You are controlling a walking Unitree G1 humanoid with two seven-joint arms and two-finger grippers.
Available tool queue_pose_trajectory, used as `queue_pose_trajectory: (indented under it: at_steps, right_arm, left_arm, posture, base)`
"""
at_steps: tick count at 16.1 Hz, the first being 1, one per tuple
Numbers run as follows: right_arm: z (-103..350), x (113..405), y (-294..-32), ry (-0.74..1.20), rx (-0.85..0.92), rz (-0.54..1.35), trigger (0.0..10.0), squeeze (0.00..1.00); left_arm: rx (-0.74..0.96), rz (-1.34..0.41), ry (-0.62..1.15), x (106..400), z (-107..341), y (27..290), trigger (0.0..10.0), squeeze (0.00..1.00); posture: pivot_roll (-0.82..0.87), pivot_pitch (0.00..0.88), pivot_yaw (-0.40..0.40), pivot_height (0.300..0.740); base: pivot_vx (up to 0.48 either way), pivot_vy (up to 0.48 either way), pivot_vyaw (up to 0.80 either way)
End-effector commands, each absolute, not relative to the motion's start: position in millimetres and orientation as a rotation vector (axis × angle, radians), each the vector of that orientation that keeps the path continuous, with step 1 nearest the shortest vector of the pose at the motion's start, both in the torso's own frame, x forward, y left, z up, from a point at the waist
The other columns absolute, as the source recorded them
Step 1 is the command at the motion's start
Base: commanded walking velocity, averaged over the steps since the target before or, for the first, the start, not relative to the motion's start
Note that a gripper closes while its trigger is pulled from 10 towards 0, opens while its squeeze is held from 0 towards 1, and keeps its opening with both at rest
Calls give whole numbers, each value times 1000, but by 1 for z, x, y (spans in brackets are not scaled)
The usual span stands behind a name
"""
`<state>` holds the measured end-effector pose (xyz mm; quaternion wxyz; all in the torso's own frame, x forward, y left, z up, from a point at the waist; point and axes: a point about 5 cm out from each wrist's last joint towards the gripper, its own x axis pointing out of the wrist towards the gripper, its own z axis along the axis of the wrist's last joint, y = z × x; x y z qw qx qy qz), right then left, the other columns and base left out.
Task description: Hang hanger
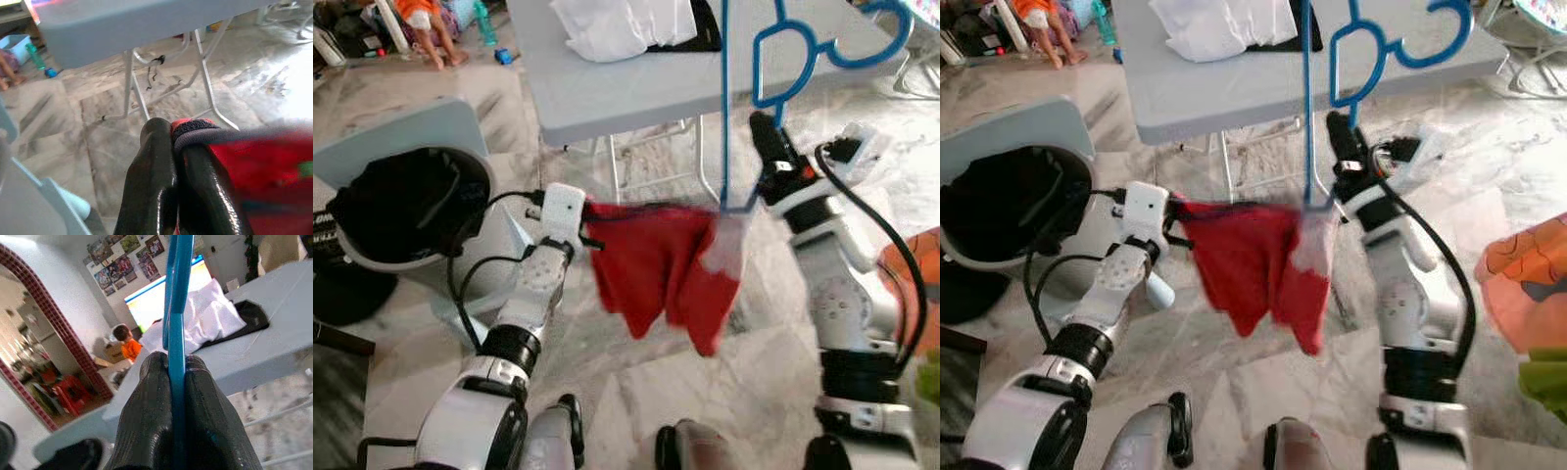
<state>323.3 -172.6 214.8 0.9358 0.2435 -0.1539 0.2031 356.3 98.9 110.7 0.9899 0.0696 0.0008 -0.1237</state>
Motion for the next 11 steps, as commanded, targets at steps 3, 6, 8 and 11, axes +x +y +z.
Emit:
queue_pose_trajectory:
  at_steps: [3,6,8,11]
  right_arm:
    - [233,316,-166,-367,546,476,10000,0]
    - [227,324,-183,-368,410,298,10000,0]
    - [229,329,-194,-389,348,155,10000,0]
    - [206,340,-190,-283,853,-27,10000,0]
  left_arm:
    - [156,-362,-9,351,112,89,0,0]
    - [182,-414,-47,349,119,83,0,0]
    - [182,-466,-84,345,126,77,0,0]
    - [124,-434,-54,352,129,77,0,0]
  posture:
    - [-115,175,-1,740]
    - [-117,176,-2,740]
    - [-111,175,2,740]
    - [-112,171,-2,740]
  base:
    - [0,0,0]
    - [0,0,0]
    - [0,0,0]
    - [0,0,0]
